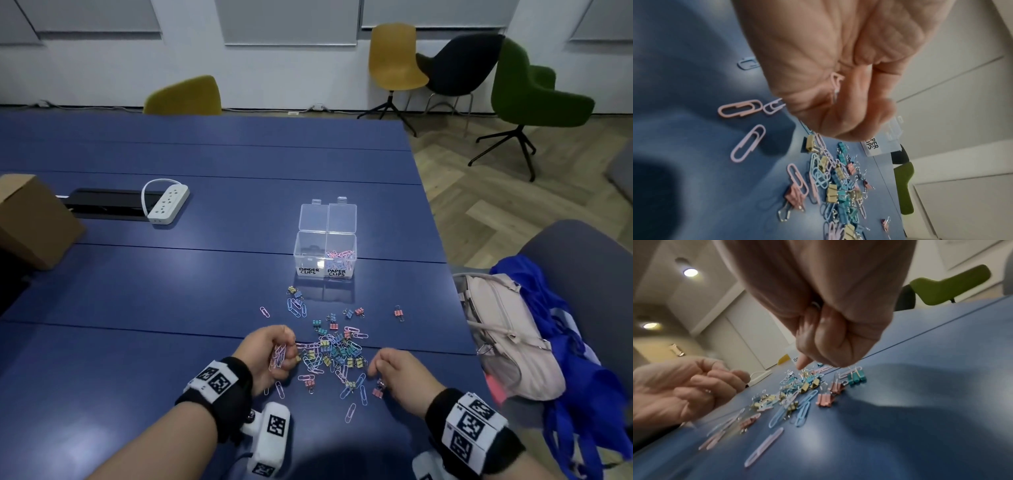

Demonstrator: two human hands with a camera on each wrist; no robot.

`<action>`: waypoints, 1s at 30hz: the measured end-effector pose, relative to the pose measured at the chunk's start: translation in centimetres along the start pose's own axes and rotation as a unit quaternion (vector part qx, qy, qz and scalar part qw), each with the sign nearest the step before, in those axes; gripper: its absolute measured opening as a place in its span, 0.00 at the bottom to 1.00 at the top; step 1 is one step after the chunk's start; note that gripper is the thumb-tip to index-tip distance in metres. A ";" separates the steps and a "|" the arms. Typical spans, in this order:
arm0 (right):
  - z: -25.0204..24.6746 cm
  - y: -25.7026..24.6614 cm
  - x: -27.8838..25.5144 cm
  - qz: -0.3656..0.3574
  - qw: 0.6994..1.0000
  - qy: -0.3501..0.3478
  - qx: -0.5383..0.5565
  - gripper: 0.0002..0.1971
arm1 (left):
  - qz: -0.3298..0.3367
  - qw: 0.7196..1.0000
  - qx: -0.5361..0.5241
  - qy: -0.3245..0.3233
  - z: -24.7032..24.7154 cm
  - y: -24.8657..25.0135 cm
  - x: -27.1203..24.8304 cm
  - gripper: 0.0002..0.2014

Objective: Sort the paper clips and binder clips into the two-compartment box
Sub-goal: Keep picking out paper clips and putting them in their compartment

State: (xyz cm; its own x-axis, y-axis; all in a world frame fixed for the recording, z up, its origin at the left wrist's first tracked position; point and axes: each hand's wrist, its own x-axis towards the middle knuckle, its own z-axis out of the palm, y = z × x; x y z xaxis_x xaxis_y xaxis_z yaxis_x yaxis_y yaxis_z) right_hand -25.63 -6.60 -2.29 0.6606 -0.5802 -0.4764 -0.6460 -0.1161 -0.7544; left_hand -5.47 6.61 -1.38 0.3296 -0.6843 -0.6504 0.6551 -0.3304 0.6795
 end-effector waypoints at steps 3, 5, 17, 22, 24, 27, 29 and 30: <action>0.1 0.4 -0.3 -0.023 0.993 0.007 -0.117 0.12 | -0.017 0.999 0.032 -0.012 0.1 -0.5 -0.1 0.12; 0.2 0.4 -0.6 -0.035 0.980 0.004 -0.196 0.10 | -0.007 0.989 0.146 -0.014 0.6 -1.2 0.1 0.16; 1.6 -0.1 -0.2 -0.080 0.916 -0.021 -0.392 0.14 | 0.156 0.887 0.435 0.011 3.7 -3.8 1.5 0.12; 2.0 -0.3 0.1 -0.050 0.918 -0.016 -0.392 0.14 | 0.176 0.780 0.600 -0.033 3.9 -3.8 0.9 0.11; 1.9 -0.7 0.4 -0.033 0.925 -0.020 -0.377 0.12 | 0.171 0.678 0.715 -0.026 4.0 -3.9 0.6 0.22; 1.7 -1.2 0.9 -0.025 0.928 -0.028 -0.370 0.10 | 0.191 0.620 0.761 -0.002 4.3 -4.0 0.8 0.25; 1.8 -1.4 1.0 -0.033 0.924 -0.028 -0.379 0.12 | 0.191 0.632 0.751 0.007 4.6 -3.9 1.1 0.19; 1.8 -1.5 1.1 -0.040 0.922 -0.027 -0.384 0.12 | 0.190 0.636 0.748 0.011 4.8 -3.7 1.2 0.16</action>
State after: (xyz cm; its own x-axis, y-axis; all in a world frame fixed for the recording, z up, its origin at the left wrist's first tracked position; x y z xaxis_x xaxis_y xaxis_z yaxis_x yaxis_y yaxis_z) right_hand -23.27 -5.55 -2.49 0.7229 -0.5066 -0.4698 -0.6610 -0.7051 -0.2567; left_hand -10.81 3.88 -3.03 0.2904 -0.8955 -0.3374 -0.8489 -0.4038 0.3411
